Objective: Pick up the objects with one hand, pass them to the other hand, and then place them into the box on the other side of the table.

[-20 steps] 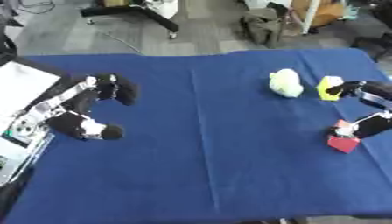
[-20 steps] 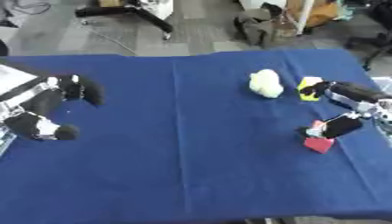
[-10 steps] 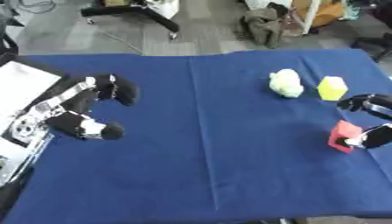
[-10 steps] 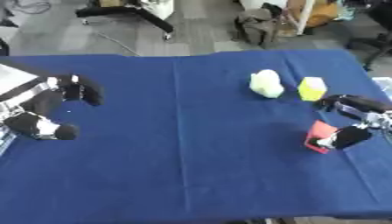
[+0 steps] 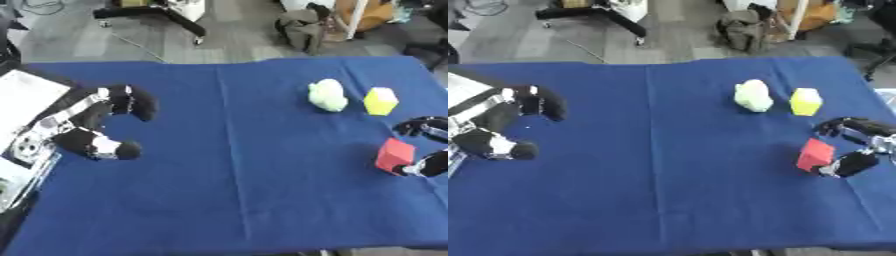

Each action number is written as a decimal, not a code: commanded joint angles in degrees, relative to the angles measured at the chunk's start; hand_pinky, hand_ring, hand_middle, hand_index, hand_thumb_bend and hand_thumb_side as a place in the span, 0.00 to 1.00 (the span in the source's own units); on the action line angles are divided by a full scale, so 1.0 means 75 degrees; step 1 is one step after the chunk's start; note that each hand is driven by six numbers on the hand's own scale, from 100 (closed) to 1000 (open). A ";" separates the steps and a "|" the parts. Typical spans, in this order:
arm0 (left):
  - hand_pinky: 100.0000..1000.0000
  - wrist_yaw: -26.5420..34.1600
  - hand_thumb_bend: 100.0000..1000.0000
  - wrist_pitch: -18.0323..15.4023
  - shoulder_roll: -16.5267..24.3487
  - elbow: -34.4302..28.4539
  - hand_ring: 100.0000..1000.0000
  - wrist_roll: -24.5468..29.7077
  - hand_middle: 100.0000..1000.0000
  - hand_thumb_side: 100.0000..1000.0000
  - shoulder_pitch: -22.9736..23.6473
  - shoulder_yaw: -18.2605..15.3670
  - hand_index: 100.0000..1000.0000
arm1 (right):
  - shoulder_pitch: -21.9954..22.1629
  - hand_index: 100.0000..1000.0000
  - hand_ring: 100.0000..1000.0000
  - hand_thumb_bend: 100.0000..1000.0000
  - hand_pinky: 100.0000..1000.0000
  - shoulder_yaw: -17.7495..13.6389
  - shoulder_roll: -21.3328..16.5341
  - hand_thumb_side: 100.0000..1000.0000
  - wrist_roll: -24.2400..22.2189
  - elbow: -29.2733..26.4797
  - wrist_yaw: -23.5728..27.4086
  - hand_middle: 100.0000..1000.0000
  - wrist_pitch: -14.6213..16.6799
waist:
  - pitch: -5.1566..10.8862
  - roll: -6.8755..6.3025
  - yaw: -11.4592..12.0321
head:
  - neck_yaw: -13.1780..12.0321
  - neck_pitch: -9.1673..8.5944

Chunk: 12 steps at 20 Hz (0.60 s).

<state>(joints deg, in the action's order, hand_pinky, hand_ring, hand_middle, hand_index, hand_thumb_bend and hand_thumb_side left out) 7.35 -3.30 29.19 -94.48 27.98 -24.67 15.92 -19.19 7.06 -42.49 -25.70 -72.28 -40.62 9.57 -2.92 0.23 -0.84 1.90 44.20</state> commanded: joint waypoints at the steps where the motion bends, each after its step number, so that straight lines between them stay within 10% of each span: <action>1: 0.69 -0.0022 0.77 -0.0016 0.0057 -0.0077 0.63 0.0002 0.61 0.43 -0.0078 -0.0102 0.74 | -0.0140 0.88 0.81 0.38 0.83 -0.0137 -0.0129 0.32 0.0054 0.0187 -0.0130 0.77 0.0002 | 0.0076 0.0000 -0.0008 | 0.0011 -0.0011; 12: 0.68 -0.0017 0.77 -0.0009 0.0029 -0.0075 0.63 -0.0012 0.61 0.43 -0.0056 -0.0108 0.74 | -0.0352 0.80 0.74 0.35 0.81 -0.0131 0.0107 0.27 0.0707 0.0734 -0.0526 0.67 0.0035 | 0.0082 -0.0035 -0.0004 | 0.0055 -0.0011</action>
<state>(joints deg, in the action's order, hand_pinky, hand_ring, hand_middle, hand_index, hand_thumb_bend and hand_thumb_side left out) 7.34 -3.29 28.73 -94.48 27.97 -24.58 15.91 -20.78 6.75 -40.37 -21.18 -66.56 -44.08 9.81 -2.92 -0.15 -0.87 2.17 44.21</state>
